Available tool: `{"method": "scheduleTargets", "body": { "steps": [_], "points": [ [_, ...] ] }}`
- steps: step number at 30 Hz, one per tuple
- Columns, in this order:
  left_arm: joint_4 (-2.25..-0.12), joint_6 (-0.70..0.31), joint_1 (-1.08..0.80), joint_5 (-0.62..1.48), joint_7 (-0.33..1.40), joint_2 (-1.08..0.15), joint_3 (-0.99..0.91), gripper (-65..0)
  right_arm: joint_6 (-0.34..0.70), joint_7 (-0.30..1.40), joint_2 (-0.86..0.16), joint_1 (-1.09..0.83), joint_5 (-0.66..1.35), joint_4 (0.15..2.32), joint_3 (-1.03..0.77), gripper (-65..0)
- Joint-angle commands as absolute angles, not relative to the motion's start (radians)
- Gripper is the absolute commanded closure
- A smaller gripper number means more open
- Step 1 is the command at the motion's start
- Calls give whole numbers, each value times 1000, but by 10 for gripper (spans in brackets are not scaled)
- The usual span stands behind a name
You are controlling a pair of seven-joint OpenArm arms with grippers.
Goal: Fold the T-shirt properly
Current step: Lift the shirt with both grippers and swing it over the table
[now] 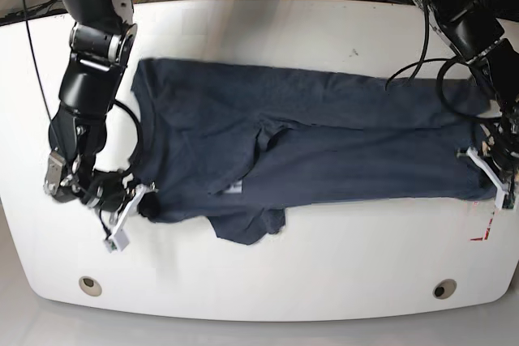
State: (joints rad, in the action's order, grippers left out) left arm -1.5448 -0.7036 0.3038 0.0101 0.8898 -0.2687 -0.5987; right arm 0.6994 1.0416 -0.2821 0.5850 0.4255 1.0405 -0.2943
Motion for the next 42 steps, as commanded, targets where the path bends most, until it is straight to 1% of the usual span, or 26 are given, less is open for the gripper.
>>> {"method": "scheduleTargets", "body": {
  "steps": [1, 5, 7, 10, 13, 18, 22, 24, 30, 33, 35, 40, 42],
  "points": [
    [-1627, -698, 378, 25, 898, -320, -578, -4, 698, 1046, -323, 694, 441, 1064, -298, 0],
    [-1693, -698, 483, 24, 935, -325, -562, -4, 698, 1082, -349, 826, 441, 1064, -297, 0],
    [-1718, -698, 556, 24, 987, -352, -556, -4, 698, 1101, -357, 908, 440, 1064, -292, 0],
    [-1735, -698, 673, 24, 1035, -381, -513, -4, 698, 1124, -383, 1018, 443, 1064, -217, 0],
    [-1744, -698, 788, 24, 1043, -395, -483, -4, 698, 1127, -401, 1136, 444, 1064, -151, 0],
    [-1738, -698, 951, 22, 1043, -420, -443, -4, 698, 1170, -403, 1291, 443, 1063, -131, 0],
    [-1721, -698, 1059, 22, 1043, -443, -374, -4, 698, 1213, -403, 1306, 444, 1063, -88, 0],
    [-1718, -698, 1086, 22, 1043, -443, -364, -4, 698, 1244, -403, 1306, 444, 1066, -82, 0],
    [-1727, -698, 1079, 27, 1043, -443, -363, -4, 698, 1326, -420, 1306, 444, 1066, -101, 0],
    [-1730, -698, 1001, 30, 1064, -443, -369, -4, 698, 1374, -427, 1306, 446, 1076, -157, 0],
    [-1765, -698, 952, 30, 1076, -446, -380, -4, 698, 1396, -438, 1306, 446, 1125, -205, 0],
    [-1857, -698, 754, 30, 1076, -441, -426, -4, 698, 1396, -446, 1124, 455, 1297, -229, 0],
    [-1888, -698, 659, 30, 1076, -432, -433, -4, 698, 1396, -446, 1010, 501, 1369, -232, 0]
  ]
}}
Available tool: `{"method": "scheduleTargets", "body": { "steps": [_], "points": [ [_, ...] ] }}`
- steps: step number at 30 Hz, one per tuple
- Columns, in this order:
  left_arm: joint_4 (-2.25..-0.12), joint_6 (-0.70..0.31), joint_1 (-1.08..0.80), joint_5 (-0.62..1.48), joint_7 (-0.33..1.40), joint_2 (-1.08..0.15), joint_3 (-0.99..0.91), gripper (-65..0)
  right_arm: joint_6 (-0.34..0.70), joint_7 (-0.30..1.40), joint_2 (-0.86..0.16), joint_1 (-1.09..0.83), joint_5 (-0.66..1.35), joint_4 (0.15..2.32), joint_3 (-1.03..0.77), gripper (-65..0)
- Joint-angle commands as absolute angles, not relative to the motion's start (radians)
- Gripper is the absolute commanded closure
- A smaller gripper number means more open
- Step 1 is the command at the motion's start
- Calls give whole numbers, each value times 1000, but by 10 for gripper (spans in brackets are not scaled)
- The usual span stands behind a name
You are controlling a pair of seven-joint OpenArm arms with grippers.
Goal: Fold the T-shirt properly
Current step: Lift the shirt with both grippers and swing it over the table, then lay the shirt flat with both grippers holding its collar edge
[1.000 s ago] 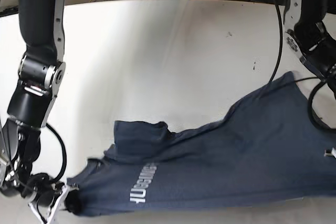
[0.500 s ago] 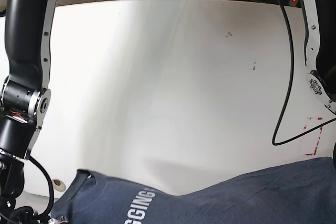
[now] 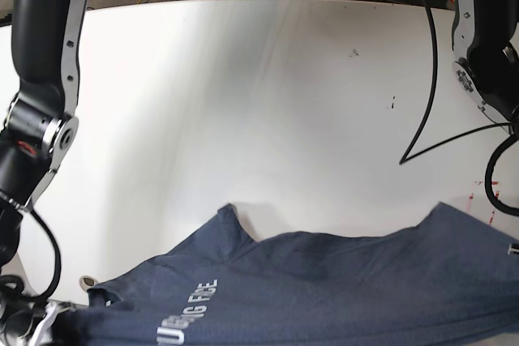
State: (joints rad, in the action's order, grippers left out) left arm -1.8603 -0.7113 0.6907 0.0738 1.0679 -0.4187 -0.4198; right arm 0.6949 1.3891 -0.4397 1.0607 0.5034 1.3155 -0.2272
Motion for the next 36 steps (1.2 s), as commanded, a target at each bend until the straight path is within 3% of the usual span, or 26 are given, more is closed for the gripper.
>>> {"method": "scheduleTargets", "body": {
  "steps": [1, 14, 23, 36],
  "points": [
    [-1899, -698, 624, 30, 1076, -417, -435, -4, 698, 1396, -447, 967, 519, 1394, -242, 0],
    [-1995, -698, 186, 30, 1073, -260, -539, -4, 698, 1396, -395, 456, 579, 1644, -401, 0],
    [-2006, -698, -61, 31, 1073, -223, -587, -4, 698, 1396, -372, 206, 581, 1756, -463, 0],
    [-1988, -698, -229, 27, 1046, -228, -664, -6, 698, 1396, -337, -87, 607, 1822, -501, 0]
  ]
}}
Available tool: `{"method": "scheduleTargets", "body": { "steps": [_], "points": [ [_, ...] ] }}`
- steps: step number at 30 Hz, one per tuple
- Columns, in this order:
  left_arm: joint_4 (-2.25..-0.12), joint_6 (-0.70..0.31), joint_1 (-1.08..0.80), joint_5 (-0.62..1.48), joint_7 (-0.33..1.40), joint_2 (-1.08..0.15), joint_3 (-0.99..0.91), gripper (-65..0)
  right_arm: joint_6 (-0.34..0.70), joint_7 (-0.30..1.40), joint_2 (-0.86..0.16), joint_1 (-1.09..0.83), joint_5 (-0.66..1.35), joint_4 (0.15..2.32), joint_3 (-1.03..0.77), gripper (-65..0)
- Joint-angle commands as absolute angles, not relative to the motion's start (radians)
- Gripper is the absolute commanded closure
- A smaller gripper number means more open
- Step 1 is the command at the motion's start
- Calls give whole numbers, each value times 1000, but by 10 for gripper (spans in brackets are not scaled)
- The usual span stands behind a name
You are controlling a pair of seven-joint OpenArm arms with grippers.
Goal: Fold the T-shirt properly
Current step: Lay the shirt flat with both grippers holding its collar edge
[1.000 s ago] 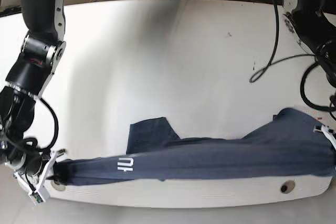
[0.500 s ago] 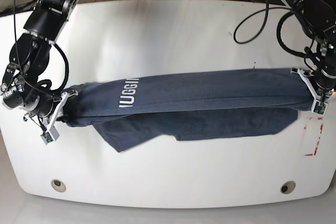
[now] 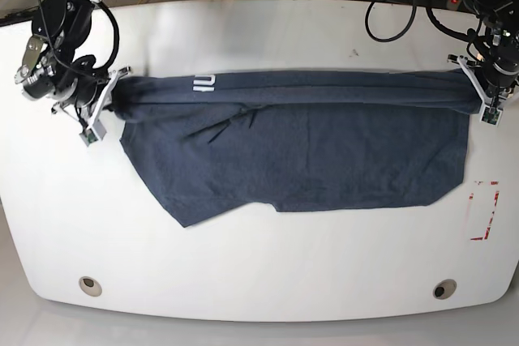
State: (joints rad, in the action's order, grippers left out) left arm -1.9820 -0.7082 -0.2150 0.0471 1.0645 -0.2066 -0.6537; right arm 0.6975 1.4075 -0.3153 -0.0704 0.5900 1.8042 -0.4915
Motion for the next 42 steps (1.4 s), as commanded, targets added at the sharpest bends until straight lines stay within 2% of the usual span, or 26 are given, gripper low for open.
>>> {"method": "scheduleTargets", "body": {
  "steps": [1, 10, 12, 14, 15, 20, 22, 24, 27, 33, 37, 42],
  "points": [
    [-1988, -698, -237, 25, 1036, -228, -662, -6, 698, 1396, -337, -101, 622, 1822, -501, 0],
    [-1900, -698, -302, 24, 946, -255, -656, -11, 698, 1396, -337, -183, 676, 1816, -499, 0],
    [-1865, -698, -302, 24, 944, -259, -656, -13, 698, 1396, -337, -197, 676, 1816, -499, -46],
    [-1825, -698, -302, 24, 946, -288, -650, -39, 698, 1396, -337, -205, 676, 1816, -499, -125],
    [-1801, -698, -300, 24, 946, -302, -633, -75, 698, 1396, -337, -206, 676, 1816, -499, -160],
    [-1710, -698, -295, 27, 946, -332, -593, -340, 698, 1396, -341, -208, 664, 1816, -498, -328],
    [-1696, -698, -294, 30, 946, -349, -593, -408, 698, 1396, -344, -208, 665, 1816, -498, -380],
    [-1696, -698, -280, 30, 947, -364, -573, -419, 698, 1396, -346, -208, 674, 1822, -499, -406],
    [-1721, -698, -268, 35, 969, -384, -555, -421, 698, 1396, -349, -208, 725, 1824, -503, -409],
    [-1805, -698, -265, 182, 980, -389, -665, -421, 698, 1396, -340, -222, 869, 1821, -559, -409],
    [-1802, -698, -237, 243, 978, -387, -687, -421, 698, 1396, -289, -180, 865, 1816, -526, -409],
    [-1797, -698, -232, 186, 970, -386, -576, -421, 698, 1372, -234, -113, 745, 1814, -441, -409]
  ]
}}
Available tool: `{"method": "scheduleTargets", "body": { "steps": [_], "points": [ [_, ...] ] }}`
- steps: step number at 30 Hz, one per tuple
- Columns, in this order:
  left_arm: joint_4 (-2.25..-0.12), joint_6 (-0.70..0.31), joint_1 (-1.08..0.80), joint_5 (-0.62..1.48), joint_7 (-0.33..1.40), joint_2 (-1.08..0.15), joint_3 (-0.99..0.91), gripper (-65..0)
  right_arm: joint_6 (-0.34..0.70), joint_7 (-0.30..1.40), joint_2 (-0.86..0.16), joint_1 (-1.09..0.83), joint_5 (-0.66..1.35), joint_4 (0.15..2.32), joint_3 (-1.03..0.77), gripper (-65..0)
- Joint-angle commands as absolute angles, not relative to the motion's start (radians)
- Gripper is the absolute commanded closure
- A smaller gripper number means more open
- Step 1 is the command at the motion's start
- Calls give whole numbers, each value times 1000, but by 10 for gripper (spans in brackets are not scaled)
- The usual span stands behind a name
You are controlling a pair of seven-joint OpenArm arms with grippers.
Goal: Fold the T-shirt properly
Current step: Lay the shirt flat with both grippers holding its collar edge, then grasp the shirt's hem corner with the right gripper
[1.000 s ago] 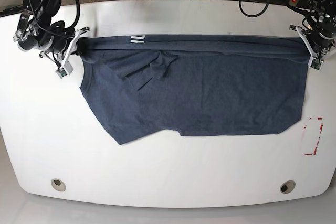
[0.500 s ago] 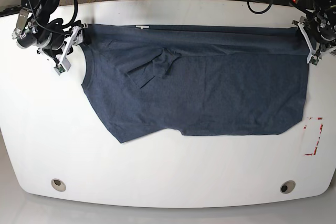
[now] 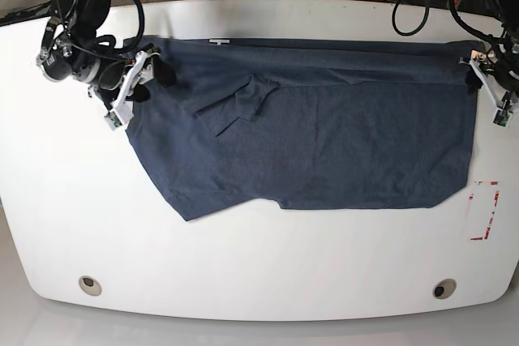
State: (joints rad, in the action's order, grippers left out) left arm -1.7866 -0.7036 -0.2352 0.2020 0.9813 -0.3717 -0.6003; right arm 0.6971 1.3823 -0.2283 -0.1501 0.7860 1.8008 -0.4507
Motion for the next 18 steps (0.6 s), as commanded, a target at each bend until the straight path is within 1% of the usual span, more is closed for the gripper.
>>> {"method": "scheduleTargets", "body": {
  "steps": [1, 3, 8, 11, 15, 18],
  "points": [
    [-1793, -698, -232, 177, 970, -386, -558, -421, 698, 1372, -223, -101, 725, 1814, -432, -409],
    [-1770, -698, -232, 145, 949, -386, -526, -419, 698, 1372, -188, -68, 673, 1801, -407, -409],
    [-1705, -698, -234, 73, 888, -384, -492, -419, 698, 1360, -151, 22, 599, 1699, -366, -409],
    [-1669, -698, -236, 39, 868, -384, -490, -410, 698, 1337, -151, 65, 598, 1626, -358, -409],
    [-1607, -698, -236, 33, 828, -386, -492, -367, 698, 1342, -150, 110, 618, 1552, -355, -409],
    [-1586, -698, -236, 33, 822, -386, -493, -364, 698, 1342, -151, 113, 665, 1518, -332, -409]
  ]
}}
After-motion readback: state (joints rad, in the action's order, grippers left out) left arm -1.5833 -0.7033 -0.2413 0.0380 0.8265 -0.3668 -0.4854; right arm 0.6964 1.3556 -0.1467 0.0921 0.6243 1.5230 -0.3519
